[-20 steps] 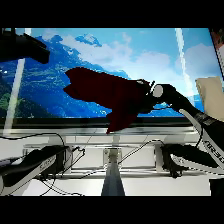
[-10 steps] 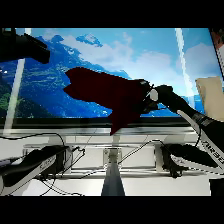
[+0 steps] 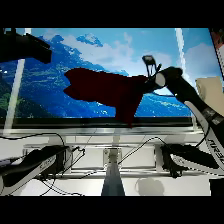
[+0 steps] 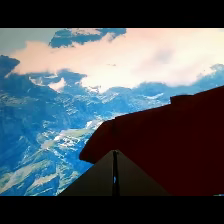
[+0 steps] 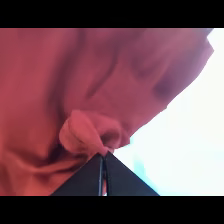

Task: Fold the clothes and pants, and hang the long-sleeved shirts on hangers.

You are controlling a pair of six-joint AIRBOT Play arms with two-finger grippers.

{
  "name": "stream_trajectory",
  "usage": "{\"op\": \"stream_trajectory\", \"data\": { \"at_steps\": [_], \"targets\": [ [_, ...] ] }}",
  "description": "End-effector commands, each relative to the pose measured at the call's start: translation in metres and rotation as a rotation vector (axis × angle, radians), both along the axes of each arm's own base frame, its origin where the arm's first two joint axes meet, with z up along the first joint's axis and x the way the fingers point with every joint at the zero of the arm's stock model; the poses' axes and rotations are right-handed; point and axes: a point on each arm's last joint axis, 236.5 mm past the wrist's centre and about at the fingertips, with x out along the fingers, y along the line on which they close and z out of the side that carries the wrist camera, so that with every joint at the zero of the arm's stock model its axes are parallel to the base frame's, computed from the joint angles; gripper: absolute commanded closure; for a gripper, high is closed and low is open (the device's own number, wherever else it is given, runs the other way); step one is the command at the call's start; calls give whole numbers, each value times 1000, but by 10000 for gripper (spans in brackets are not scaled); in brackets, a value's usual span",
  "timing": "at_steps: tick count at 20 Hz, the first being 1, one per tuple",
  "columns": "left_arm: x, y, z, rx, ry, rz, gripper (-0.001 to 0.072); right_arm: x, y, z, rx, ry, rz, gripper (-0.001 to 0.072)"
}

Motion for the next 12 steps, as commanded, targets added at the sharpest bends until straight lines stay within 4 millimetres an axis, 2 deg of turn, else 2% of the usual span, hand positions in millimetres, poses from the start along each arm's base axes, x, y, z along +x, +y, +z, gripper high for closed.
{"op": "stream_trajectory", "data": {
  "at_steps": [1, 3, 5, 7, 9, 10, 11, 12],
  "targets": [
    [6, 34, -5, 79, 3, 114, 691, 35, -42, 76, -2, -201, -64, 703],
    [7, 64, -19, 78, 65, 241, 692, 28, -80, 89, -49, -203, -84, 703],
    [0, 75, -51, 17, 205, 310, 692, 12, -118, 85, -108, -151, -90, 703],
    [-10, 62, -96, -69, 383, 300, 692, -6, -151, 70, -141, -86, -125, 703],
    [-15, 42, -141, -143, 521, 273, 688, -25, -176, 48, -151, -28, -166, 704],
    [-17, 32, -164, -172, 589, 263, 570, -34, -183, 37, -150, 2, -187, 704],
    [-18, 24, -184, -198, 648, 259, 332, -42, -186, 26, -146, 32, -198, 704],
    [-19, 15, -204, -233, 713, 255, 134, -49, -185, 16, -143, 61, -197, 704]
  ]
}}
